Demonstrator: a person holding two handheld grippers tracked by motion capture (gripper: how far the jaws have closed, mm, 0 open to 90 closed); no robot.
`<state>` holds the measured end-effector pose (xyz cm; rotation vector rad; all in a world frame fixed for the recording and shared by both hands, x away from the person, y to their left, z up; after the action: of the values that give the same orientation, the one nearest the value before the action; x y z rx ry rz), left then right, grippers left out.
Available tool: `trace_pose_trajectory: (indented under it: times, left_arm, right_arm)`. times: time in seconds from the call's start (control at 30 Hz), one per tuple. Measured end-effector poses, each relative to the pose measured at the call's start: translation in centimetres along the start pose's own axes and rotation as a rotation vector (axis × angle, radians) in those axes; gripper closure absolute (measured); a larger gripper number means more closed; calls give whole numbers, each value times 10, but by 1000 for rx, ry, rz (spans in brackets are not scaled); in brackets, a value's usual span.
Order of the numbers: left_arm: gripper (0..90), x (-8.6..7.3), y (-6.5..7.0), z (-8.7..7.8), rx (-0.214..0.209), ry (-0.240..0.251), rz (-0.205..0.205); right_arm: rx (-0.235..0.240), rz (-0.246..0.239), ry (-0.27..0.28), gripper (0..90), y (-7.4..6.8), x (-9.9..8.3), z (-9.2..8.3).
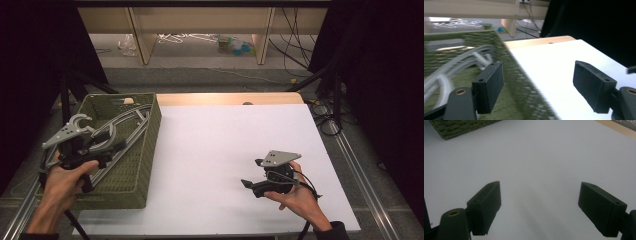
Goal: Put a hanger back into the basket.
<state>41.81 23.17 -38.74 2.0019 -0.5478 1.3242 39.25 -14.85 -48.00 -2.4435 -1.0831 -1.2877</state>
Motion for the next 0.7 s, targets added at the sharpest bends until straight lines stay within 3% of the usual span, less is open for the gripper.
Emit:
trace_pose_trajectory:
  times: [0.33, 0.4, 0.53, 0.6, 0.7]
  left_arm:
    - [192, -16, 53, 32, -76, -31, 61]
    - [182, -19, 62, 39, -98, -19, 66]
    - [177, -28, 73, 50, -88, -28, 105]
    - [171, -34, 80, 56, -109, -32, 97]
    - [168, -44, 90, 63, -118, -37, 120]
  right_arm:
    - [4, 12, 11, 187, 0, 2, 1]
    - [2, 11, 12, 187, 0, 2, 1]
    - [0, 12, 8, 188, -1, 1, 0]
    - [3, 7, 14, 190, -1, 2, 0]
    - [6, 7, 14, 196, -2, 2, 0]
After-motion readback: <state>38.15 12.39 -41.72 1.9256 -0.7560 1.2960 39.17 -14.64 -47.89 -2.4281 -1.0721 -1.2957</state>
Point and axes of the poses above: each handheld gripper's, and its own axes: z roughly forward along the jaws, x roughly out of its top, y roughly to its right, the point moved 10 cm from there along z, roughly forward along the jaws, and after that the axes turned 13 degrees about -x, right-handed, at the moved point
